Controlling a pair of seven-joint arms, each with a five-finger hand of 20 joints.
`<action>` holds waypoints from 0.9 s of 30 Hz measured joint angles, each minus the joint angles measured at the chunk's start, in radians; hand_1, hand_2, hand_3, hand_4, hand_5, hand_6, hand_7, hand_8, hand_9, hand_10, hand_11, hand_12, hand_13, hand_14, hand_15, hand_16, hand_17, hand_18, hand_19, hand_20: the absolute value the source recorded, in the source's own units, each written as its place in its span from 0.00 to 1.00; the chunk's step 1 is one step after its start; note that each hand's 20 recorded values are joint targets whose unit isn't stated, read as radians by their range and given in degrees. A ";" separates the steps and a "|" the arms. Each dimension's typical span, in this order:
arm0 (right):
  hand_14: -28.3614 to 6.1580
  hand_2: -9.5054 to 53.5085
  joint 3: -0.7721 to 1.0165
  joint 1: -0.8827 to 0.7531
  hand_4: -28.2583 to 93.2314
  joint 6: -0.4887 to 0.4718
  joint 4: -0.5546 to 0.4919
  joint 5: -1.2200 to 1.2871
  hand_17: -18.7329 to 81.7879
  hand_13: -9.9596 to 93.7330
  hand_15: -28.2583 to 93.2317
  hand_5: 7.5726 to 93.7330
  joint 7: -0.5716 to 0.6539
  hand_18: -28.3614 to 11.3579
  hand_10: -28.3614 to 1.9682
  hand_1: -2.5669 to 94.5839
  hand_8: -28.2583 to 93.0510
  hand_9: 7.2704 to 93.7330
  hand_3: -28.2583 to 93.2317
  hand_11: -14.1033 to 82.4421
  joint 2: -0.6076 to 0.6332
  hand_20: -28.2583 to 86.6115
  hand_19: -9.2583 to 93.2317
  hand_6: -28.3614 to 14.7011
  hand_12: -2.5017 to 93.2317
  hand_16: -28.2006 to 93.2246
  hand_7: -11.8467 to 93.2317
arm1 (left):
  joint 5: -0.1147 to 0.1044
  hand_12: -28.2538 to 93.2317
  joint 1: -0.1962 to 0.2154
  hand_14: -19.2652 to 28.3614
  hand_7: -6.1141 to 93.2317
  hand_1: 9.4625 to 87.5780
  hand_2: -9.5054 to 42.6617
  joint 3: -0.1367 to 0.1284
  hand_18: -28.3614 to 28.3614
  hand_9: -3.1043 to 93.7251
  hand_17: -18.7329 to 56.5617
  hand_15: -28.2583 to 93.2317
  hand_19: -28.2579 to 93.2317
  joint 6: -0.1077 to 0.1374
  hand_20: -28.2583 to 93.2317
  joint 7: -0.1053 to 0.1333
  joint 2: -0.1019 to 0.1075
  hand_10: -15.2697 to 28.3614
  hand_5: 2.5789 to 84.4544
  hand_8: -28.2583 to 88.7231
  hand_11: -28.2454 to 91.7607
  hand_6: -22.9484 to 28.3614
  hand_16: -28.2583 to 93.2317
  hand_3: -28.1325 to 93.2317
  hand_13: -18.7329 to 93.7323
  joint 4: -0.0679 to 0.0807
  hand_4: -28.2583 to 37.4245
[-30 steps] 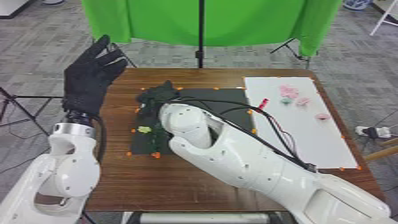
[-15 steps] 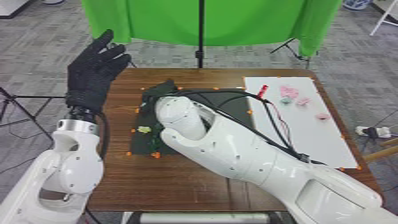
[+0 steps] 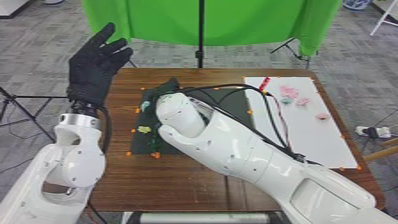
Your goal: Arrange flowers
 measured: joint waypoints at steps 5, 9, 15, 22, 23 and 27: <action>0.03 0.43 0.058 -0.043 0.03 -0.018 -0.024 -0.097 0.19 0.36 1.00 0.35 -0.098 0.05 0.00 0.05 0.15 0.28 0.87 0.88 -0.006 0.88 0.84 0.74 0.29 0.48 0.21 | 0.000 0.33 0.038 0.98 0.17 0.20 0.37 -0.027 0.97 0.41 0.13 0.67 0.71 0.003 0.33 0.000 -0.001 0.81 0.45 0.16 0.46 0.61 0.16 0.87 0.40 -0.019 0.05; 0.05 0.41 0.121 -0.113 0.02 -0.012 -0.087 -0.187 0.20 0.36 1.00 0.36 -0.136 0.04 0.02 0.06 0.15 0.31 0.88 0.72 -0.005 0.85 0.83 0.70 0.21 0.30 0.22 | 0.000 0.32 0.130 0.97 0.17 0.20 0.37 -0.115 0.97 0.41 0.13 0.67 0.71 0.011 0.33 -0.006 -0.014 0.81 0.45 0.16 0.46 0.61 0.16 0.87 0.40 -0.068 0.05; 0.05 0.39 0.125 -0.172 0.03 0.249 -0.252 0.191 0.22 0.38 0.97 0.37 0.144 0.05 0.03 0.08 0.14 0.34 0.89 0.67 0.089 0.84 0.83 0.69 0.20 0.27 0.22 | -0.008 0.32 0.315 0.97 0.17 0.20 0.37 -0.252 0.97 0.41 0.14 0.67 0.71 0.034 0.34 0.007 -0.038 0.81 0.45 0.16 0.46 0.61 0.16 0.87 0.40 -0.136 0.05; 0.04 0.34 0.370 -0.308 0.03 0.383 -0.503 0.406 0.22 0.37 0.92 0.37 0.103 0.05 0.06 0.13 0.15 0.39 0.90 0.54 0.257 0.83 0.84 0.66 0.19 0.27 0.21 | -0.029 0.32 0.481 0.97 0.17 0.19 0.37 -0.289 0.97 0.41 0.14 0.67 0.71 0.062 0.34 0.039 -0.049 0.81 0.45 0.16 0.46 0.61 0.16 0.87 0.40 -0.152 0.04; 0.04 0.33 0.404 -0.326 0.04 0.391 -0.537 0.422 0.23 0.37 0.91 0.37 0.110 0.05 0.06 0.14 0.15 0.39 0.90 0.52 0.286 0.83 0.84 0.65 0.19 0.27 0.21 | -0.032 0.32 0.493 0.97 0.17 0.19 0.37 -0.287 0.97 0.41 0.14 0.67 0.71 0.065 0.34 0.041 -0.050 0.81 0.45 0.16 0.46 0.61 0.16 0.87 0.40 -0.152 0.04; 0.05 0.29 0.520 -0.397 0.04 0.506 -0.654 0.543 0.24 0.38 0.89 0.36 0.216 0.04 0.08 0.18 0.15 0.41 0.90 0.48 0.421 0.82 0.84 0.64 0.19 0.27 0.21 | -0.044 0.32 0.506 0.97 0.17 0.19 0.37 -0.273 0.97 0.41 0.13 0.67 0.71 0.074 0.34 0.053 -0.053 0.81 0.45 0.16 0.46 0.60 0.16 0.87 0.40 -0.150 0.04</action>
